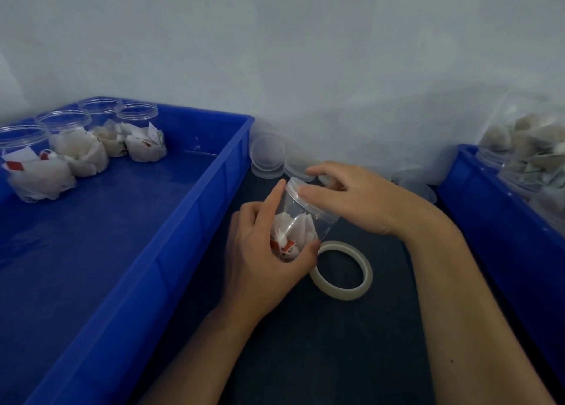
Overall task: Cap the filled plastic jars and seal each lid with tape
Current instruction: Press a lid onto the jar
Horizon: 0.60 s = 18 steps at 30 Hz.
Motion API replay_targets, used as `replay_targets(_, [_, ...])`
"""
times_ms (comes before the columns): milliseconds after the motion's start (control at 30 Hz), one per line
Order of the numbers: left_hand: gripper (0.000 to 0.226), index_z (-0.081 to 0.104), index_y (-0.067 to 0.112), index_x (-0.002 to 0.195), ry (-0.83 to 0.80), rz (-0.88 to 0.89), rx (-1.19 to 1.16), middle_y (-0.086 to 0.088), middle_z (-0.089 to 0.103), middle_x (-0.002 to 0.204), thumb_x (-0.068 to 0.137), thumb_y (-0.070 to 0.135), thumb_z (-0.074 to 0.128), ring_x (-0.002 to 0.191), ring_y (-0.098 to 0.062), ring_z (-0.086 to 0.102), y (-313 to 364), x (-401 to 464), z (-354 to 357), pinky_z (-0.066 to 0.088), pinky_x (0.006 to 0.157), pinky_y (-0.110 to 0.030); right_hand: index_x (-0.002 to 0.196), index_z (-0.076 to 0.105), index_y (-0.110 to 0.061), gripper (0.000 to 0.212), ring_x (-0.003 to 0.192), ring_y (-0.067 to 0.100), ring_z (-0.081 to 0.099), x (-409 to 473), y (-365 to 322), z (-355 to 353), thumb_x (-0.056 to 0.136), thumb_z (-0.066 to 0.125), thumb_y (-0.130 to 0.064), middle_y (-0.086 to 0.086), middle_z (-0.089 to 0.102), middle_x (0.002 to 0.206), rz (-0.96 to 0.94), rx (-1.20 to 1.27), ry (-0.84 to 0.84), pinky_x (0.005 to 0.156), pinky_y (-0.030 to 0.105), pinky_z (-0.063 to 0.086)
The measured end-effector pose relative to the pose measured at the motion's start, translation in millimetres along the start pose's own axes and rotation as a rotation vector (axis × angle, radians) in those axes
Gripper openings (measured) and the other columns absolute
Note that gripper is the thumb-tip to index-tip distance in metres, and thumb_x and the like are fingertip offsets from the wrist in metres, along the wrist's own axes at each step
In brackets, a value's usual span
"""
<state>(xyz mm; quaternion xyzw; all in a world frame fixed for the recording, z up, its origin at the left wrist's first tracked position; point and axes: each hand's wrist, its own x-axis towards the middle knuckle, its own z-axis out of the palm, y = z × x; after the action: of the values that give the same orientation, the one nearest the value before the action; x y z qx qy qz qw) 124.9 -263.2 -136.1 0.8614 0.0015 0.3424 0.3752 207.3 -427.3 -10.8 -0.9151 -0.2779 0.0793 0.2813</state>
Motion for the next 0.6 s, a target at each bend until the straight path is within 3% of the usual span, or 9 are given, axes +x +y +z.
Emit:
replay_targets(133, [0.095,0.035,0.038,0.164,0.005,0.009,0.015,0.010,0.051,0.118,0.081,0.064,0.074,0.106,-0.006,0.051,0,1,1,0.039,0.082,-0.011,0.139,0.059,-0.044,0.089,0.122,0.010,0.059,2,1,6,0.077,0.026,-0.099,-0.016,0.063,0.139,0.062,-0.038,0.019,0.107,0.044,0.049])
replay_targets(267, [0.096,0.034,0.037,0.164,0.001,-0.012,0.000,0.009,0.051,0.119,0.080,0.065,0.072,0.106,-0.006,0.052,-1,2,1,0.041,0.081,-0.014,0.155,0.044,-0.049,0.075,0.131,-0.002,0.048,0,-3,3,0.083,0.046,-0.072,-0.024,0.049,0.153,-0.008,0.149,-0.040,0.110,0.032,0.040])
replay_targets(333, [0.097,0.033,0.038,0.164,0.000,-0.008,0.003,0.010,0.051,0.119,0.080,0.066,0.072,0.106,-0.006,0.052,-2,1,2,0.043,0.080,-0.017,0.155,0.041,-0.052,0.074,0.126,-0.002,0.054,0,-5,3,0.082,0.053,-0.062,-0.024,0.054,0.145,-0.032,0.126,-0.090,0.108,0.034,0.046])
replay_targets(433, [0.097,0.031,0.040,0.164,-0.004,-0.008,0.004,0.012,0.050,0.121,0.081,0.067,0.072,0.109,-0.007,0.052,-4,1,2,0.042,0.081,-0.017,0.150,0.047,-0.050,0.079,0.113,-0.003,0.058,2,-4,6,0.078,0.049,-0.081,-0.025,0.059,0.129,-0.002,0.024,-0.020,0.101,0.037,0.052])
replay_targets(500, [0.096,0.031,0.042,0.164,-0.002,0.006,0.016,0.013,0.050,0.120,0.081,0.066,0.073,0.109,-0.007,0.052,-4,1,4,0.043,0.083,-0.018,0.148,0.051,-0.045,0.093,0.116,0.002,0.058,3,-4,9,0.073,0.036,-0.097,-0.023,0.058,0.133,0.043,-0.053,0.030,0.101,0.038,0.050])
replay_targets(600, [0.095,0.033,0.043,0.163,0.008,0.016,0.031,0.013,0.050,0.118,0.081,0.064,0.075,0.109,-0.008,0.052,-3,1,6,0.044,0.084,-0.018,0.142,0.058,-0.043,0.099,0.128,0.016,0.057,5,-4,13,0.075,0.014,-0.102,-0.012,0.061,0.144,0.122,-0.108,0.036,0.107,0.047,0.047])
